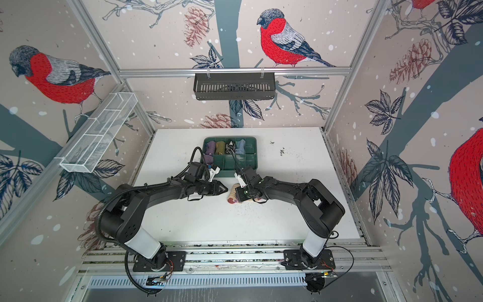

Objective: Roll the socks

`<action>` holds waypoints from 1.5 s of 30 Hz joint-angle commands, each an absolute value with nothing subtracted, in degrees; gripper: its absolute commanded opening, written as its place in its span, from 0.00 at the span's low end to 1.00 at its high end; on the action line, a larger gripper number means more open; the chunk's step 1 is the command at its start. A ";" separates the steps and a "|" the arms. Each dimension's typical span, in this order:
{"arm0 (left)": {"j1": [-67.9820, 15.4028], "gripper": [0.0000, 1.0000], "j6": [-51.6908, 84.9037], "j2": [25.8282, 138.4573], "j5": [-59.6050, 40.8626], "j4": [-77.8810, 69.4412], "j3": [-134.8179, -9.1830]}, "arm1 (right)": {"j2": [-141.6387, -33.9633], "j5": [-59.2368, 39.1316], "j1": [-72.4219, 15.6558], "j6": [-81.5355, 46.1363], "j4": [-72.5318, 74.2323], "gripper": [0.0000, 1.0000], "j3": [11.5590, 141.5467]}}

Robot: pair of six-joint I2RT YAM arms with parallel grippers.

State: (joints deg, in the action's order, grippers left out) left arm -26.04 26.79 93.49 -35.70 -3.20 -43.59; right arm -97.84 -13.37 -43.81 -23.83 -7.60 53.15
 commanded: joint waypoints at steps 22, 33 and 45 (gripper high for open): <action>-28.18 0.43 30.49 99.32 -41.75 -14.94 -43.79 | -96.59 -14.44 -41.14 -23.47 -5.48 0.19 50.24; -29.17 0.44 30.05 103.54 -41.93 -14.52 -47.01 | -97.03 -16.27 -40.00 -23.54 -3.74 0.18 48.30; -30.03 0.44 27.90 106.86 -42.38 -11.05 -47.97 | -96.86 -17.32 -39.08 -23.23 -3.15 0.18 47.90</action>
State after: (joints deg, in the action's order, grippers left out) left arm -29.71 27.18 106.04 -43.03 -17.82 -47.88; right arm -96.75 -17.52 -39.29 -23.81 -2.07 48.21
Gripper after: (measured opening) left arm 0.442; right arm 0.176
